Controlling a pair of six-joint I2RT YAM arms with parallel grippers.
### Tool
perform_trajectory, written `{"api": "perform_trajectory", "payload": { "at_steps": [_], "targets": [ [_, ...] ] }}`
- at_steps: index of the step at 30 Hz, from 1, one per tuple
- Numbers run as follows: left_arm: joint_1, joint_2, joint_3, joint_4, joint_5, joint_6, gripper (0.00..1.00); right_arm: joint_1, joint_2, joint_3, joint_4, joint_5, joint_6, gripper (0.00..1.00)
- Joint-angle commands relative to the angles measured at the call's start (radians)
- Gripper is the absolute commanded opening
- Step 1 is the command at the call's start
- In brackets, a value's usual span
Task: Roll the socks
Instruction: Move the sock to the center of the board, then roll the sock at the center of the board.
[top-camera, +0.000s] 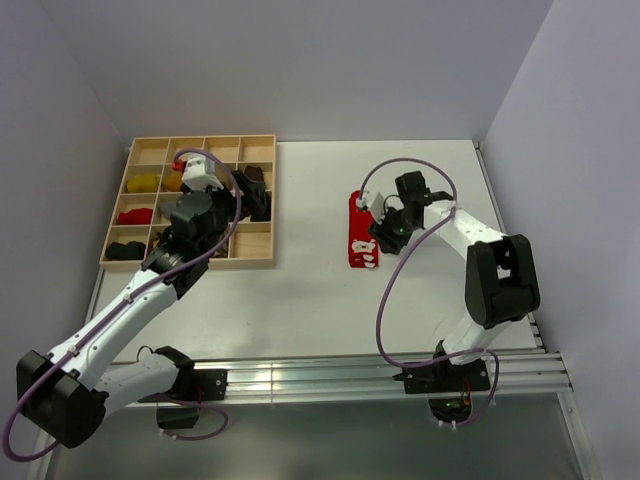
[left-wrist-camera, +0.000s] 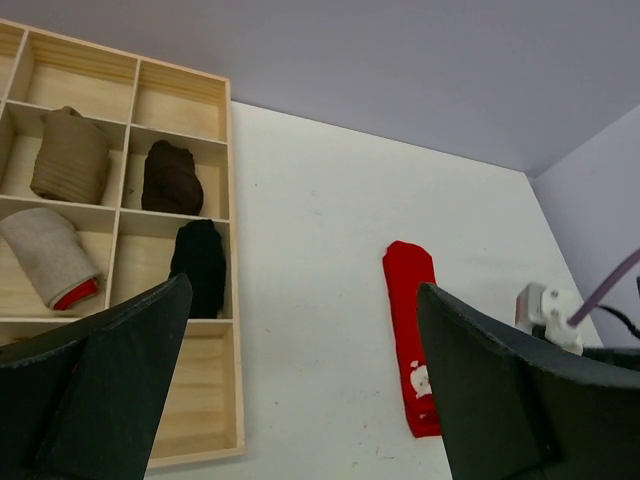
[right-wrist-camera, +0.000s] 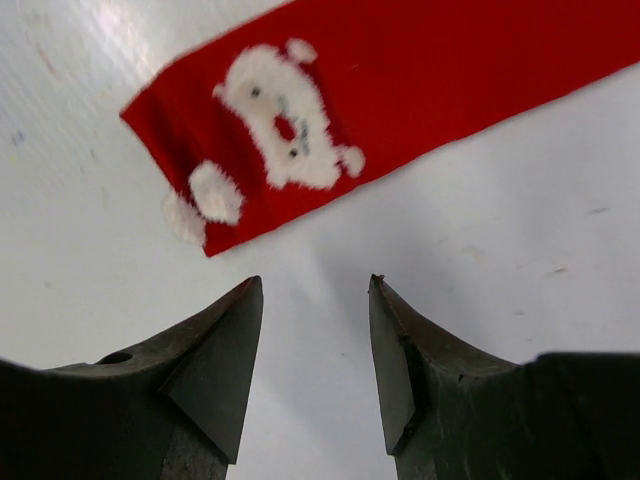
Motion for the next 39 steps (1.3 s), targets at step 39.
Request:
{"api": "perform_trajectory", "payload": {
  "at_steps": [39],
  "targets": [
    [-0.003, 0.125, 0.08, -0.009, 0.015, 0.046, 1.0, 0.244, -0.007, -0.226, 0.236, 0.148, -0.361, 0.6]
  ]
}}
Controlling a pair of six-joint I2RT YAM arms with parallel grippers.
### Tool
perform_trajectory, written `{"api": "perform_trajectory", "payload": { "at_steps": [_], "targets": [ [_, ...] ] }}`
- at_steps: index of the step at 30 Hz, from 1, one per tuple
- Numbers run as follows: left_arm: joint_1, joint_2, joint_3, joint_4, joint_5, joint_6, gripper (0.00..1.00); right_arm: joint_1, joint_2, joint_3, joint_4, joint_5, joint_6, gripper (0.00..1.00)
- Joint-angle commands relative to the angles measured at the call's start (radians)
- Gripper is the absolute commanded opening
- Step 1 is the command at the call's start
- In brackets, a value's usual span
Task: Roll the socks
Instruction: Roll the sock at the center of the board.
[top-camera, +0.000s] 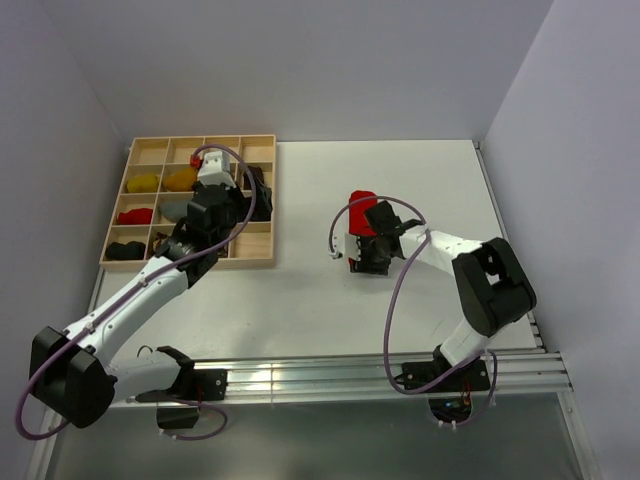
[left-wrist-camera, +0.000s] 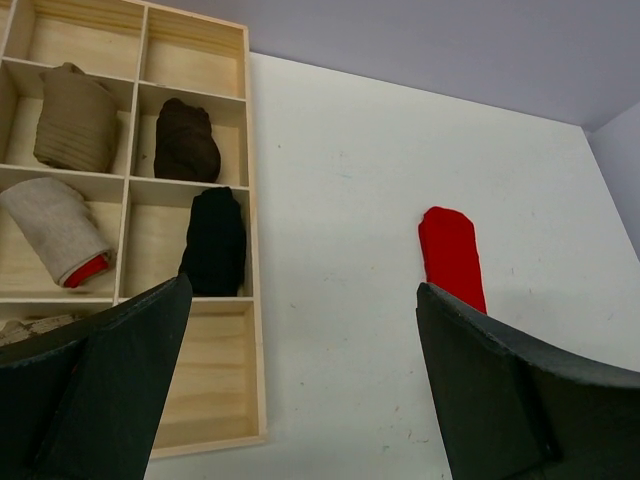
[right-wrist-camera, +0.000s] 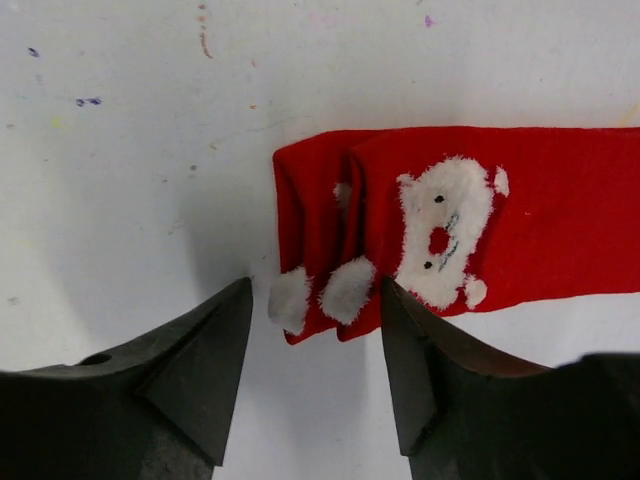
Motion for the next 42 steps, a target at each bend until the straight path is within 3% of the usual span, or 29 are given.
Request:
{"api": "perform_trajectory", "payload": {
  "at_steps": [1, 3, 12, 18, 25, 32, 37, 42],
  "targets": [
    [-0.003, 0.018, 0.043, 0.039, 0.028, 0.025, 0.99, 0.01, 0.029, 0.037, 0.033, 0.036, 0.01, 0.57],
    [-0.003, 0.027, 0.036, 0.052, 0.049, 0.031, 1.0, 0.01, 0.042, 0.047, 0.038, 0.045, 0.013, 0.46],
    [-0.02, 0.065, -0.048, 0.178, 0.065, 0.055, 0.9, -0.004, 0.056, 0.103, -0.013, -0.03, 0.062, 0.24],
    [-0.095, 0.056, -0.166, 0.338, -0.007, 0.101, 0.79, -0.08, 0.125, 0.264, -0.264, -0.256, 0.069, 0.25],
    [-0.258, 0.056, -0.249, 0.486, -0.113, 0.212, 0.65, -0.149, 0.341, 0.562, -0.742, -0.415, -0.041, 0.25],
    [-0.365, 0.156, -0.228, 0.474, 0.031, 0.361, 0.7, -0.208, 0.516, 0.712, -1.007, -0.557, -0.069, 0.25],
    [-0.407, 0.284, -0.169, 0.456, 0.17, 0.39, 0.79, -0.226, 0.57, 0.687, -1.022, -0.594, 0.002, 0.25],
    [-0.445, 0.433, -0.082, 0.433, 0.214, 0.428, 0.85, -0.261, 0.607, 0.669, -1.013, -0.62, 0.098, 0.24]
  ]
}}
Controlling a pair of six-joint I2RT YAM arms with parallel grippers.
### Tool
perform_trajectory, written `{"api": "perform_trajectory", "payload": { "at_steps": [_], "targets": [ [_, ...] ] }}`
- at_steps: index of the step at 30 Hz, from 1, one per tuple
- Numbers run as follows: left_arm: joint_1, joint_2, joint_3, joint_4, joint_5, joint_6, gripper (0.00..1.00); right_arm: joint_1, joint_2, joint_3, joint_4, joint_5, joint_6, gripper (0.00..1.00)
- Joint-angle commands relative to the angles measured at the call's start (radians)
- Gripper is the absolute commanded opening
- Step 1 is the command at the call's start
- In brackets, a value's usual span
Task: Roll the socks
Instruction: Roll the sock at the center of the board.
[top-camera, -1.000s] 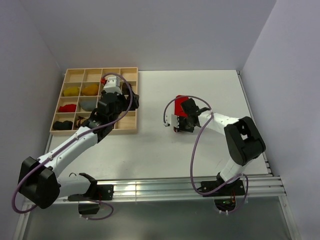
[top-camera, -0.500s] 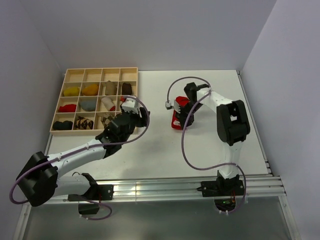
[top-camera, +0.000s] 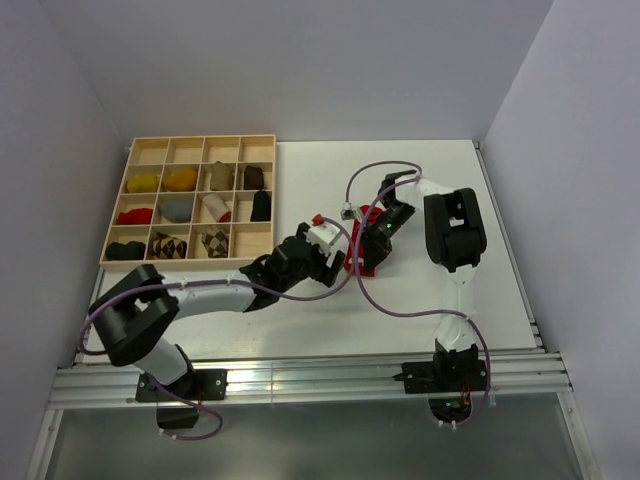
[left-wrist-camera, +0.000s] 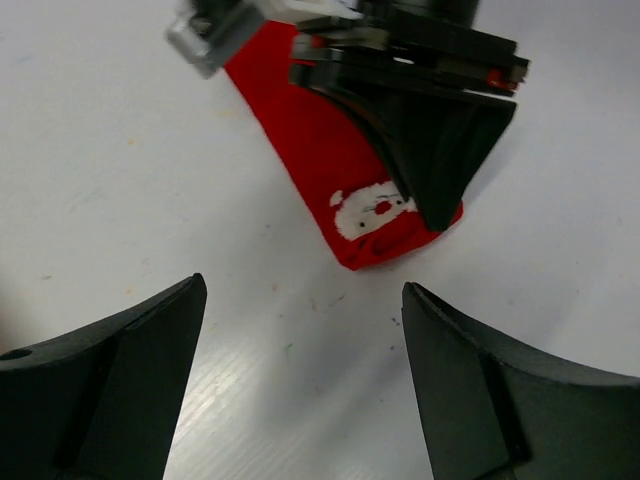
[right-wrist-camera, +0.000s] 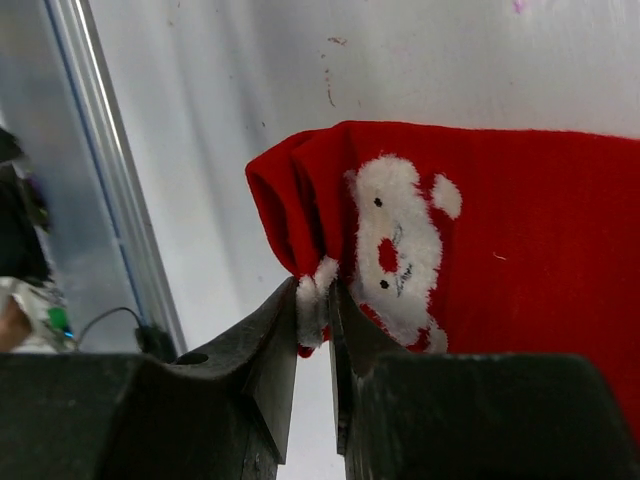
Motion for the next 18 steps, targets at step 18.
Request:
{"api": "perform_trajectory", "payload": {
  "at_steps": [18],
  "targets": [
    [-0.006, 0.357, 0.246, 0.089, 0.163, 0.043, 0.88, -0.075, 0.047, -0.041, -0.016, -0.01, 0.266, 0.23]
  ]
}}
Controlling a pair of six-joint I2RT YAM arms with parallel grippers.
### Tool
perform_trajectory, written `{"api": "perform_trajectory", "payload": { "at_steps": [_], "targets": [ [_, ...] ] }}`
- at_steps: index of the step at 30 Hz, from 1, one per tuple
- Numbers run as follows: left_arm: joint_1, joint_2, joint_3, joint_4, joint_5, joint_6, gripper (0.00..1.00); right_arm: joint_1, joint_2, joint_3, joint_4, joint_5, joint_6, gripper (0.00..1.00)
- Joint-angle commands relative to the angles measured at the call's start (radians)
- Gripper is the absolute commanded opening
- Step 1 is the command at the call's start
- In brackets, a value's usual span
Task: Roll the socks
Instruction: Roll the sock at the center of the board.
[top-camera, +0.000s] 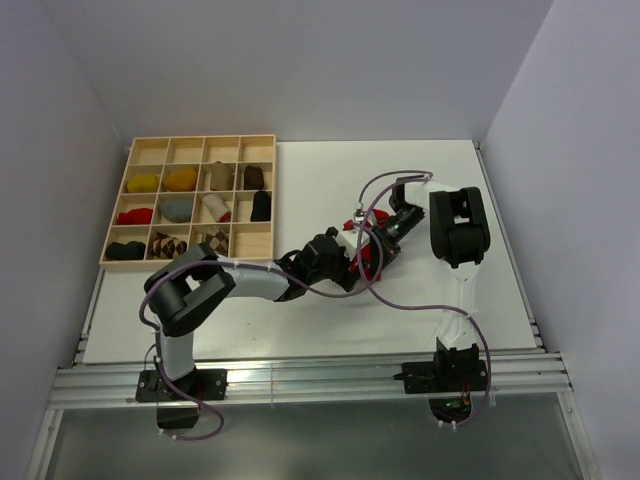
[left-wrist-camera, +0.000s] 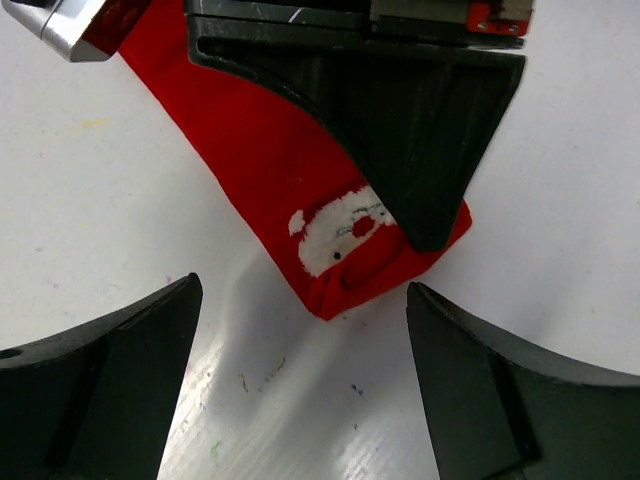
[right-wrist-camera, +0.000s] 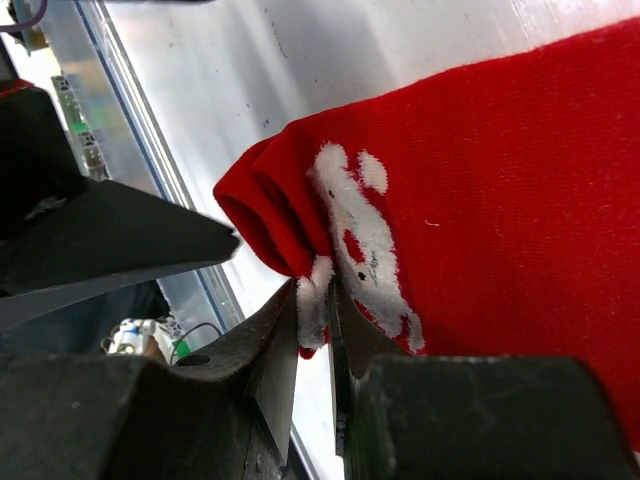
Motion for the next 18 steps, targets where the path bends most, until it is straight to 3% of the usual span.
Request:
{"api": "perform_trajectory", "payload": {
  "at_steps": [1, 7, 18],
  "targets": [
    [0.027, 0.032, 0.049, 0.065, 0.041, -0.01, 0.88, -0.003, 0.004, -0.008, 0.001, 0.02, 0.038, 0.23],
    [0.047, 0.087, 0.088, 0.051, 0.031, -0.037, 0.83, -0.003, -0.007, -0.019, 0.041, 0.044, 0.084, 0.25],
    [0.033, 0.141, 0.098, 0.009, -0.043, -0.056, 0.63, -0.005, -0.087, -0.06, 0.2, 0.093, 0.234, 0.43]
  ]
}}
